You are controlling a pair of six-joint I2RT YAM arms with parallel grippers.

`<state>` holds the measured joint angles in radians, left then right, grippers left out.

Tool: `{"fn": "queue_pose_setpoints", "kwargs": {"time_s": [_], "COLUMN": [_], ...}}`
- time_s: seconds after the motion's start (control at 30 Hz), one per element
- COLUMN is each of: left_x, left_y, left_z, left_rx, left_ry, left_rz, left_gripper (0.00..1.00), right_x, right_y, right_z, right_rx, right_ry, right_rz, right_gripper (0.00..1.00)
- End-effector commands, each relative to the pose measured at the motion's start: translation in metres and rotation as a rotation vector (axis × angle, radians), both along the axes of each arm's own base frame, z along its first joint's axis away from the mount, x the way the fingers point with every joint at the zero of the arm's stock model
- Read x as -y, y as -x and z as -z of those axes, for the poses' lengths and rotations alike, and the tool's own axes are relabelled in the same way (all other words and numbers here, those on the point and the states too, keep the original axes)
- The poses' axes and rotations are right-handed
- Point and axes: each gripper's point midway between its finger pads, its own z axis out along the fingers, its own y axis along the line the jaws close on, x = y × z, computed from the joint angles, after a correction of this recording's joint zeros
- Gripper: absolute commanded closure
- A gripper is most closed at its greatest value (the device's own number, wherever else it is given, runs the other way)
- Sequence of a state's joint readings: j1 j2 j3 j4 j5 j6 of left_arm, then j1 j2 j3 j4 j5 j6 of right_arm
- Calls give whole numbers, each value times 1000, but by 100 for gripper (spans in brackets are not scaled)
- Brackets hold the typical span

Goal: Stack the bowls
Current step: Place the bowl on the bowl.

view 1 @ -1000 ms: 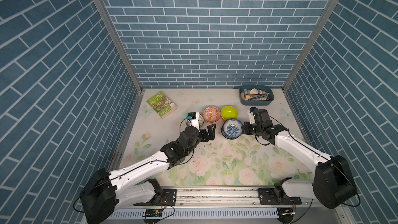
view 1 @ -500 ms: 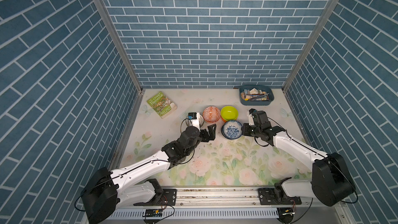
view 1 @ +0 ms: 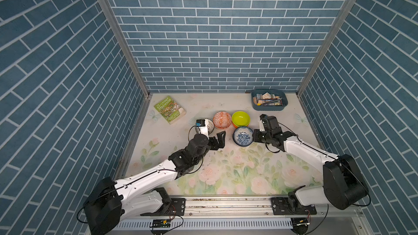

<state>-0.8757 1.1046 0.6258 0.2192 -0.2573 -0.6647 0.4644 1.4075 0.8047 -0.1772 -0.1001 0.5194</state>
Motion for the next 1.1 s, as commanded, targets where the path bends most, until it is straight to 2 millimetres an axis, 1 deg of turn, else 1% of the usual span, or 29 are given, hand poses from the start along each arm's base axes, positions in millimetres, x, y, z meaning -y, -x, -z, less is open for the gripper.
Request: {"fn": "queue_pose_setpoints", "kwargs": {"time_s": [0.0, 0.2, 0.5, 0.53, 0.7, 0.77, 0.87, 0.93, 1.07], "left_x": [-5, -7, -10, -10, -12, -14, -16, -17, -19], "left_y": [-1, -1, 0, 0, 1, 1, 3, 3, 5], "left_z": [-1, -1, 0, 1, -2, -2, -4, -3, -4], "left_rx": [8, 8, 6, 5, 9, 12, 15, 14, 14], "left_ry": [-4, -2, -7, -9, -7, -6, -2, -1, 8], "left_rz": [-19, -23, -33, -33, -36, -39, -41, -42, -44], "left_gripper": [0, 0, 0, 0, 0, 0, 0, 0, 0], "right_x": [-9, -14, -13, -13, -13, -13, -7, -4, 1], "right_y": [-15, -13, -8, -7, -5, -4, -5, -4, -1], "right_z": [-17, -13, -6, -5, -8, -11, -12, -13, -17], "right_rx": [53, 35, -21, -26, -28, -26, -16, -15, -8], "right_ry": [-35, -25, -3, -2, -7, -9, 14, 25, 30], "right_rz": [19, 11, 14, 16, 21, 20, 39, 48, 61], "right_gripper": [100, 100, 100, 98, 80, 74, 65, 63, 62]}}
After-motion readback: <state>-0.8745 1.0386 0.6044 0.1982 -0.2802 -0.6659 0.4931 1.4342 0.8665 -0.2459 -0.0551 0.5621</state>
